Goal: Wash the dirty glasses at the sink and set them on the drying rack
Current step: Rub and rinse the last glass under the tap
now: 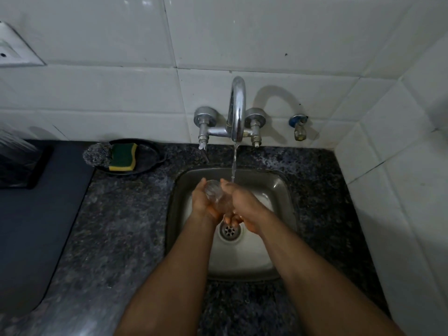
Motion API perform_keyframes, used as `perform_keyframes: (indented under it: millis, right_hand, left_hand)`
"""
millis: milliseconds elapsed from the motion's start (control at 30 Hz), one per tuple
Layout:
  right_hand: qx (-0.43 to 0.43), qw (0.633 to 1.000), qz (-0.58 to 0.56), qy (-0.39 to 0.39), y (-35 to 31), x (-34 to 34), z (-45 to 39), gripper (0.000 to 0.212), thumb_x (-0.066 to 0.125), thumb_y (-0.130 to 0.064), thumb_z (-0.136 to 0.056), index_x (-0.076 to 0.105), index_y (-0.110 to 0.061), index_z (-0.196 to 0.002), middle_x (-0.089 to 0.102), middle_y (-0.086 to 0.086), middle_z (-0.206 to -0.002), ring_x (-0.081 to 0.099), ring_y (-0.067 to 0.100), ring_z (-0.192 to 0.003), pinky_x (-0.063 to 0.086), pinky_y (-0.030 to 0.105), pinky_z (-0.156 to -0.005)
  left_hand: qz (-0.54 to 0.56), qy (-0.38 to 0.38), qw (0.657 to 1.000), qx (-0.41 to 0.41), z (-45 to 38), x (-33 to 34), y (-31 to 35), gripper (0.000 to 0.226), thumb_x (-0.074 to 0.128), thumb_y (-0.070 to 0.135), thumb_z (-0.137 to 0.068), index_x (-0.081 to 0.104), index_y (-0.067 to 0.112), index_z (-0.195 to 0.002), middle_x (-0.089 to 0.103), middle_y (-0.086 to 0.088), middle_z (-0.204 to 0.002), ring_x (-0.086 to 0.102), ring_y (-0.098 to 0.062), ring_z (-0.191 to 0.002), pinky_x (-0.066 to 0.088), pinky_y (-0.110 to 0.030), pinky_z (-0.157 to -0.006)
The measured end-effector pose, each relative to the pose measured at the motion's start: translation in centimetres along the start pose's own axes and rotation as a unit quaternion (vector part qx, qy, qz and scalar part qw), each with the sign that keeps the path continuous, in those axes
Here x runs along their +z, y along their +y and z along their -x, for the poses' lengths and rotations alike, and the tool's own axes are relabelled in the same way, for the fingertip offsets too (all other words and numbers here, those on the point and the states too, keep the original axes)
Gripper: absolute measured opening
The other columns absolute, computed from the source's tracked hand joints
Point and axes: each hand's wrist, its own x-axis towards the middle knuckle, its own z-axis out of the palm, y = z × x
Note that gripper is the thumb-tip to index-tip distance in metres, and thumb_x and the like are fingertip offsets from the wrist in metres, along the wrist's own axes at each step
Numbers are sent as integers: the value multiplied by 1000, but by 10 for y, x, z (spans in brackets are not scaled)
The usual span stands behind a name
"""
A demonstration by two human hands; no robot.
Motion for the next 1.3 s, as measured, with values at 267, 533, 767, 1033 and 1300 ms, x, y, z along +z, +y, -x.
perform_keyframes:
  millis: [267, 533, 767, 1033, 1300]
  right_hand:
    - [-113, 985, -71, 106, 12, 3, 6, 33, 44, -44, -110, 68, -23, -116, 56, 8, -63, 42, 8, -32, 30, 18, -34]
    - [-11, 992, -122, 32, 6, -10, 21, 31, 55, -48, -104, 69, -28, -124, 77, 11, -82, 69, 24, -60, 60, 38, -57]
    - [-131, 982, 96, 92, 49, -36, 9, 78, 88, -10, -76, 49, -47, -132, 74, -14, -105, 72, 7, -99, 61, 30, -84]
    - [-211, 959, 117, 148, 20, -28, 1, 59, 91, -24, -75, 58, -28, -124, 70, -12, -110, 67, 1, -98, 52, 10, -76]
    - [-213, 953, 125, 176, 5, -13, -5, 63, 99, -17, -62, 58, -33, -108, 66, -18, -98, 60, -8, -88, 44, 6, -64]
  left_hand:
    - [0, 81, 996, -45, -10, 13, 2, 52, 32, 41, -108, 65, 2, -98, 71, -19, -78, 63, -30, -81, 50, -36, -72]
    - [-105, 11, 994, 7, -22, 10, 2, 53, 63, 51, -93, 67, 3, -115, 72, -21, -109, 71, -33, -98, 56, -46, -90]
    - [-354, -130, 914, 151, 6, 9, -11, 38, 77, 5, -86, 66, 7, -122, 74, -17, -112, 72, -28, -99, 61, -37, -81]
    - [-434, -219, 847, 214, 18, -9, 9, 68, 84, 7, -80, 57, 22, -142, 69, -7, -132, 64, -26, -125, 54, -45, -103]
    - [-448, -137, 873, 135, 11, -9, 58, 62, 63, 17, -66, 70, 21, -127, 74, -13, -119, 68, -35, -112, 51, -57, -104]
